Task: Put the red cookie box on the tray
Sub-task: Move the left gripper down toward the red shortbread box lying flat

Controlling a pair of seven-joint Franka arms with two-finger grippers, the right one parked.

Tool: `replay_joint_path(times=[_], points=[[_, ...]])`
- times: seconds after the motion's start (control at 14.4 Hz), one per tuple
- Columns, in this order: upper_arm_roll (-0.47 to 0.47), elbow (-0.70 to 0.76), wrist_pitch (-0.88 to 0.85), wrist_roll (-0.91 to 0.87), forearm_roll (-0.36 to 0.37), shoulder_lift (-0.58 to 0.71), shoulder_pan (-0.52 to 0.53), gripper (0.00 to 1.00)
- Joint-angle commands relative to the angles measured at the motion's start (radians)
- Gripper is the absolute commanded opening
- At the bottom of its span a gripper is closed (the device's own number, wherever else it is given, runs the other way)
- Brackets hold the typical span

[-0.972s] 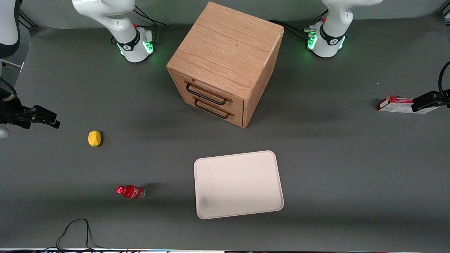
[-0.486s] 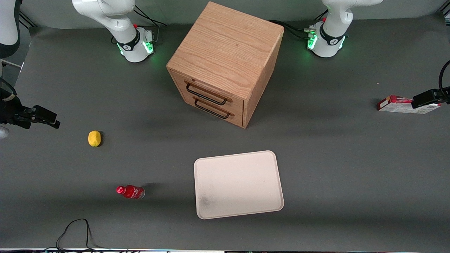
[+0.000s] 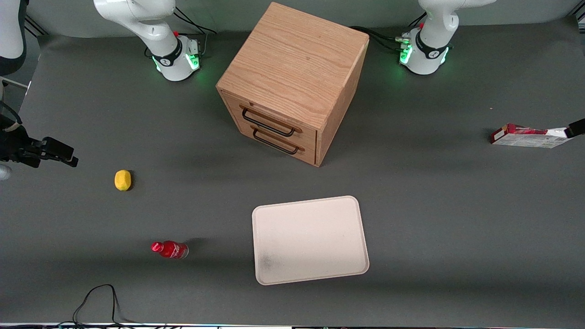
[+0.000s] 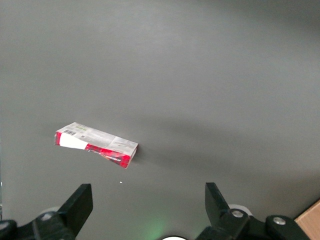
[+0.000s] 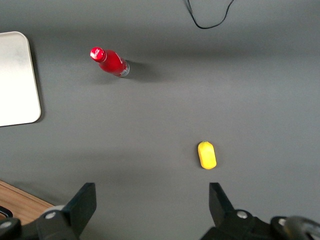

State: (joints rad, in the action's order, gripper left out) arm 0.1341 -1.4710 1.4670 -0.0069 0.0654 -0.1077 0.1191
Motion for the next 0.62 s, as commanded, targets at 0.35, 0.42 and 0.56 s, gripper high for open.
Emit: replay_joint_path(times=[0.35, 0.42, 0.56], points=[[-0.002, 0.006, -0.068, 0.197, 0.008, 0.017, 0.255, 1.0], [-0.001, -0.003, -0.07, 0.273, 0.01, 0.022, 0.284, 1.0], [-0.002, -0.017, -0.068, 0.385, 0.01, 0.025, 0.338, 1.0]])
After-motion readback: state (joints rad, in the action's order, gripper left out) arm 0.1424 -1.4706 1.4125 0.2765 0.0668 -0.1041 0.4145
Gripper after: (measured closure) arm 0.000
